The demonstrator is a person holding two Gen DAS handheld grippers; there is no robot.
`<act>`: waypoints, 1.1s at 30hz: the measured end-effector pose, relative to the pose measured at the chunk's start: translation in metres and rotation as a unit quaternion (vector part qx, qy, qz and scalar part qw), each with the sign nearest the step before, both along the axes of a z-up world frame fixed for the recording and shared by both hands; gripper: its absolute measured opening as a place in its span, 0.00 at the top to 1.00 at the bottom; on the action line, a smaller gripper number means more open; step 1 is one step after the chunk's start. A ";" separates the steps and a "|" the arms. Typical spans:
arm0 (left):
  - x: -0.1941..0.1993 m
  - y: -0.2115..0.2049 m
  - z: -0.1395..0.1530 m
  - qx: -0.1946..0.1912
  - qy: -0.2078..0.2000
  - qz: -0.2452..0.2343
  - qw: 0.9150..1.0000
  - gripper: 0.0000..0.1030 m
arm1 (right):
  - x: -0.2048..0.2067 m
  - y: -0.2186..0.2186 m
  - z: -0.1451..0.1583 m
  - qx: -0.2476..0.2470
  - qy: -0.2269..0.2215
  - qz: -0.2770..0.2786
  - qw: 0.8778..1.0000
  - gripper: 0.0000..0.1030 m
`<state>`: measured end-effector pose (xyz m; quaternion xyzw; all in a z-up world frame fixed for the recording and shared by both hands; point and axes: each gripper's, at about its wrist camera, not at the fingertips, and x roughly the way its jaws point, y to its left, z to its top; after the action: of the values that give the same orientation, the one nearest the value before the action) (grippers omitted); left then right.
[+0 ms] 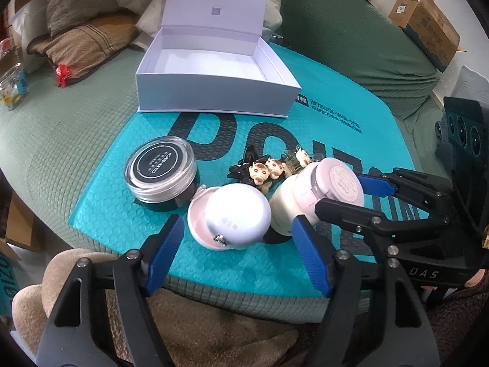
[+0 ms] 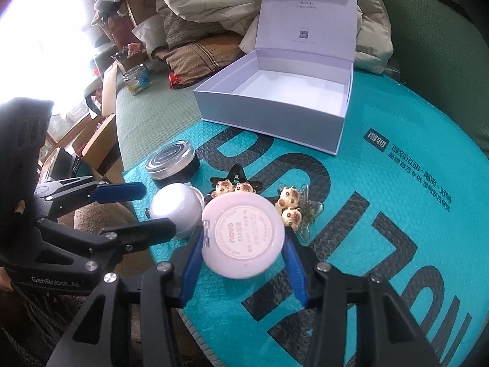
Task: Organize objects
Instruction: 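Grasp the white round compact with the left gripper while the right gripper grasps the pink compact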
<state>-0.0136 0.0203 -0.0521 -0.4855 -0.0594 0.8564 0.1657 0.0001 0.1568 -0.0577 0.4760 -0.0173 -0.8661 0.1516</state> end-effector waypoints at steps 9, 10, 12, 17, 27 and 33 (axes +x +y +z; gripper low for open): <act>-0.007 0.007 -0.006 0.008 -0.009 -0.019 1.000 0.40 | 0.001 0.009 0.002 -0.009 0.001 -0.011 1.000 0.51; -0.008 0.007 -0.008 0.005 -0.010 -0.019 1.000 0.42 | 0.001 0.009 0.002 -0.011 0.001 -0.012 1.000 0.51; -0.010 0.008 -0.009 0.003 -0.011 -0.019 1.000 0.44 | 0.000 0.009 0.001 -0.013 -0.001 -0.011 1.000 0.51; -0.013 0.008 -0.013 0.000 -0.013 -0.021 1.000 0.46 | 0.000 0.009 0.000 -0.017 -0.004 -0.011 1.000 0.51; -0.014 0.007 -0.016 -0.001 -0.012 -0.025 1.000 0.52 | 0.001 0.009 0.000 -0.018 -0.006 -0.012 1.000 0.51; -0.011 0.006 -0.009 -0.003 -0.002 -0.027 1.000 0.52 | 0.002 0.007 0.005 -0.018 0.000 -0.011 1.000 0.51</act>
<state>-0.0242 0.0264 -0.0611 -0.4894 -0.0444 0.8505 0.1873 0.0021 0.1642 -0.0532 0.4734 -0.0378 -0.8670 0.1507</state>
